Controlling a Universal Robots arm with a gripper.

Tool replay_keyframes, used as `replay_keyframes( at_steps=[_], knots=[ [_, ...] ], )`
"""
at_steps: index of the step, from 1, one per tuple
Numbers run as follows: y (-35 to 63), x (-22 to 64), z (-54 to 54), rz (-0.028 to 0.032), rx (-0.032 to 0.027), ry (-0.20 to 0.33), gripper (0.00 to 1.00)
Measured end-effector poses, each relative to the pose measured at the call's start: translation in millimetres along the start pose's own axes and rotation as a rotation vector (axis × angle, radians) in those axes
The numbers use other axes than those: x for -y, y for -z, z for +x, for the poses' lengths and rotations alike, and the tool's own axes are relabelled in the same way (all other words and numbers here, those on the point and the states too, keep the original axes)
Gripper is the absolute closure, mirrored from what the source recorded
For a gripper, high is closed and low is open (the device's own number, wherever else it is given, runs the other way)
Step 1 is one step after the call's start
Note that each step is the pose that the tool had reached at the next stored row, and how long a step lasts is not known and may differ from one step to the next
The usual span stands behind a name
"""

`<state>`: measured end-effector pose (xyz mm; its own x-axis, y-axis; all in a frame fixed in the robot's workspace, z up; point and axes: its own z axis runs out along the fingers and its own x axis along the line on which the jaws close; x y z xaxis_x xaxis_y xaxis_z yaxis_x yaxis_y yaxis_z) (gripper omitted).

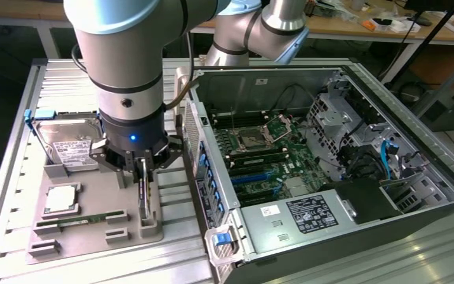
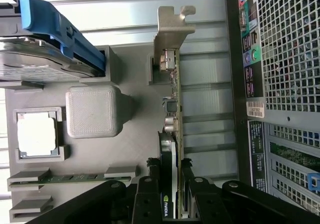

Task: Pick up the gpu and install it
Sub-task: 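Pick up the gpu and move the gpu toward the slot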

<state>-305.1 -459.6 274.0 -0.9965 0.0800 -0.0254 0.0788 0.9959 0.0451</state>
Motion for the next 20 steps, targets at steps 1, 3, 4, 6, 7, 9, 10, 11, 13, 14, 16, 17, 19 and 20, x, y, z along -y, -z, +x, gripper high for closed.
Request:
replay_keyframes(
  at_steps=[1,3,4,6,7,9,10,11,13,14,16,17,19,20],
  knots=[
    [0.3,0.0,0.0,-0.0001,-0.0002,0.0,0.73],
    [0.9,0.0,0.0,0.0001,0.0,0.0,0.73],
    [1.2,-0.1,-0.1,0.0,0.0001,0.0,0.73],
    [1.7,-0.1,-0.1,0.0,0.0,0.0,0.73],
    [1.9,-0.1,-0.1,-0.0001,0.0,0.0,0.73],
    [2.5,-0.1,-0.1,0.0,-0.0001,0.0,0.73],
    [2.8,-0.1,-0.1,0.0,0.0,0.0,0.73],
    [3.2,-0.1,-0.1,0.0001,0.0,0.0,0.73],
    [3.8,-0.2,-0.1,0.0,-0.0001,0.0,0.73],
    [4.2,-0.2,-0.1,0.0,-0.0001,0.0,0.73],
    [4.8,-0.2,-0.1,0.0,0.0,0.0,0.73],
    [5.2,-0.2,-0.1,0.0,-0.0001,0.0,0.73],
    [6.0,-0.3,-0.2,0.0001,-0.0001,0.0,0.73],
    [6.5,-0.3,-0.2,0.0001,-0.0001,0.0,0.73]
  ],
)
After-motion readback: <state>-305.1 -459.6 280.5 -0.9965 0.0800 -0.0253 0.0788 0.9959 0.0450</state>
